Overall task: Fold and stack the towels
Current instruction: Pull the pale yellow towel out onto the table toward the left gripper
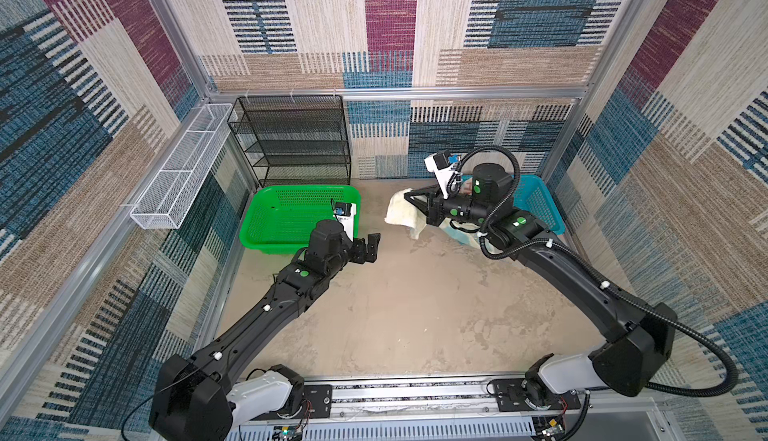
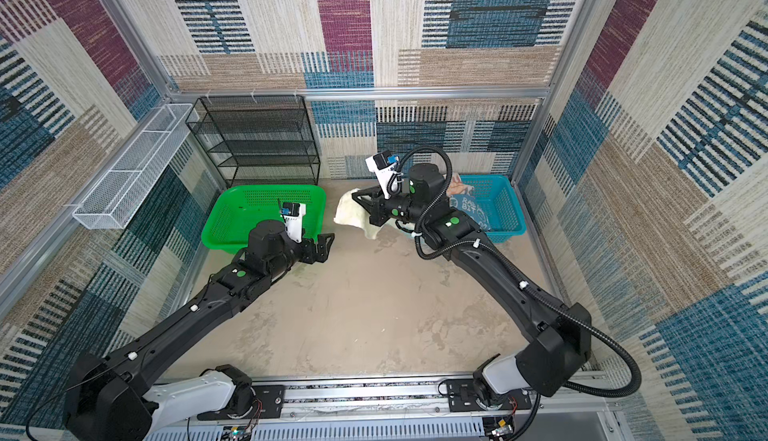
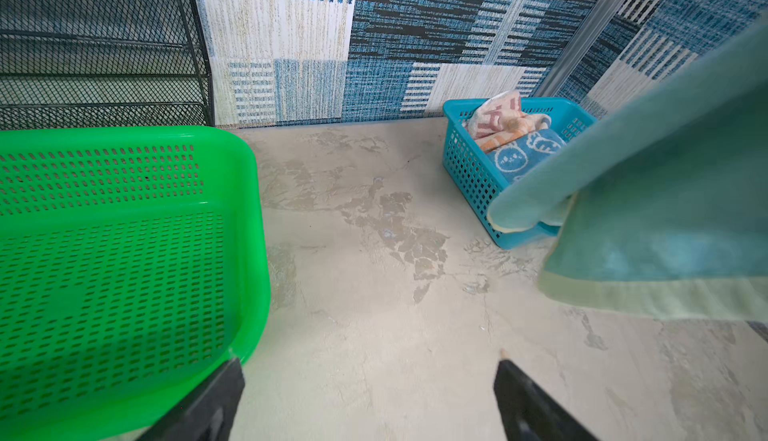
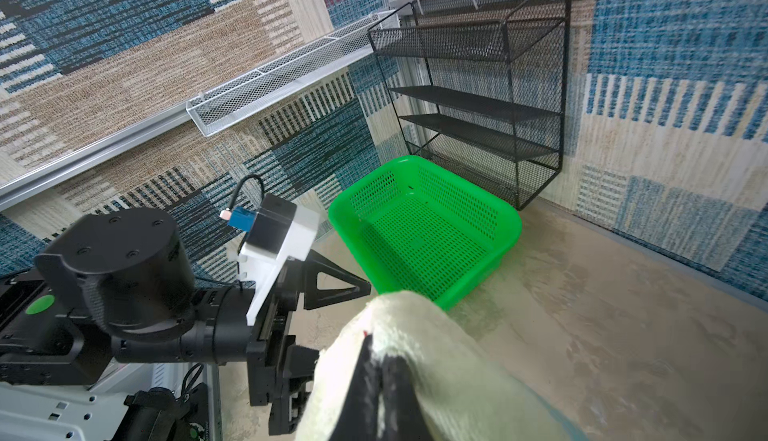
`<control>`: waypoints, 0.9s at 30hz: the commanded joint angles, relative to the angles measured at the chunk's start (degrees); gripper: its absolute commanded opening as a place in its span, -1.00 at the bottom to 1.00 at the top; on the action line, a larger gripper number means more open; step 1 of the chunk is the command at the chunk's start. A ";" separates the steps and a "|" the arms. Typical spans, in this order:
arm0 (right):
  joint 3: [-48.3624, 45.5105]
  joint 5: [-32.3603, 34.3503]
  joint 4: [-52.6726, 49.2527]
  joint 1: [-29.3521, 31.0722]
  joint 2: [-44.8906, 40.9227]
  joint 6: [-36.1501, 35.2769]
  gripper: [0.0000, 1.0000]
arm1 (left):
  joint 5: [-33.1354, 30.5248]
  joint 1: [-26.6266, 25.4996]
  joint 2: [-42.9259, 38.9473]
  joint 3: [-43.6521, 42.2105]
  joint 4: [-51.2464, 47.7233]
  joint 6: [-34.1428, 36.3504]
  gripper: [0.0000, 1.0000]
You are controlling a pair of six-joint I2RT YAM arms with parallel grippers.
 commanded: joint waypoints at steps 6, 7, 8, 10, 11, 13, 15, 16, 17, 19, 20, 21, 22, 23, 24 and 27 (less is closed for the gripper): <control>0.52 0.57 7.62 0.63 8.50 5.44 -1.00 | 0.26 0.04 -6.65 -4.25 -3.44 5.39 0.84; 0.67 0.57 8.24 0.68 9.69 6.12 -1.00 | 0.62 0.04 -6.97 -4.62 -3.48 5.54 0.84; 0.98 0.43 8.77 0.69 10.64 6.67 -1.00 | 0.93 0.08 -7.25 -4.85 -3.49 5.66 0.84; 1.72 -0.01 9.69 0.71 12.50 7.42 -1.00 | 1.59 0.04 -7.20 -5.09 -3.70 5.76 0.84; 1.98 0.25 10.19 0.71 13.26 7.91 -1.00 | 1.70 0.04 -6.98 -5.18 -3.72 5.77 0.84; 2.55 2.01 10.52 0.71 14.99 8.66 -1.00 | 1.98 0.04 -6.29 -5.17 -3.62 5.59 0.84; 2.81 5.10 10.01 0.71 16.85 9.01 -1.00 | 2.43 0.04 -5.17 -5.00 -3.44 5.42 0.86; 3.00 6.11 9.40 0.72 17.78 8.90 -1.00 | 2.65 0.04 -4.63 -4.89 -3.44 5.34 0.86; 3.10 6.99 8.85 0.72 18.91 8.73 -1.00 | 2.87 0.04 -3.94 -4.72 -3.47 5.33 0.86; 2.72 7.69 8.21 0.71 20.85 8.31 -1.00 | 2.68 0.04 -2.61 -4.11 -3.94 5.33 0.86; 2.45 8.30 7.86 0.71 21.89 8.07 -1.00 | 2.46 0.04 -2.05 -3.83 -4.29 5.33 0.86; 2.23 8.91 7.34 0.71 22.98 7.75 -1.00 | 1.96 0.04 -1.57 -3.54 -4.63 5.40 0.86; 2.05 9.17 6.83 0.73 23.59 7.47 -1.00 | 1.59 0.04 -1.41 -3.27 -4.96 5.33 0.86; 1.51 9.34 6.18 0.71 24.55 6.96 -1.00 | 1.07 0.08 -1.13 -3.14 -5.25 5.33 0.86; 1.07 9.49 5.69 0.75 25.21 6.48 -1.00 | 0.51 0.04 -1.16 -3.23 -5.38 5.31 0.86; -0.01 9.04 3.40 0.88 27.25 4.41 -1.00 | -0.58 0.04 -1.96 -3.78 -5.02 5.48 0.87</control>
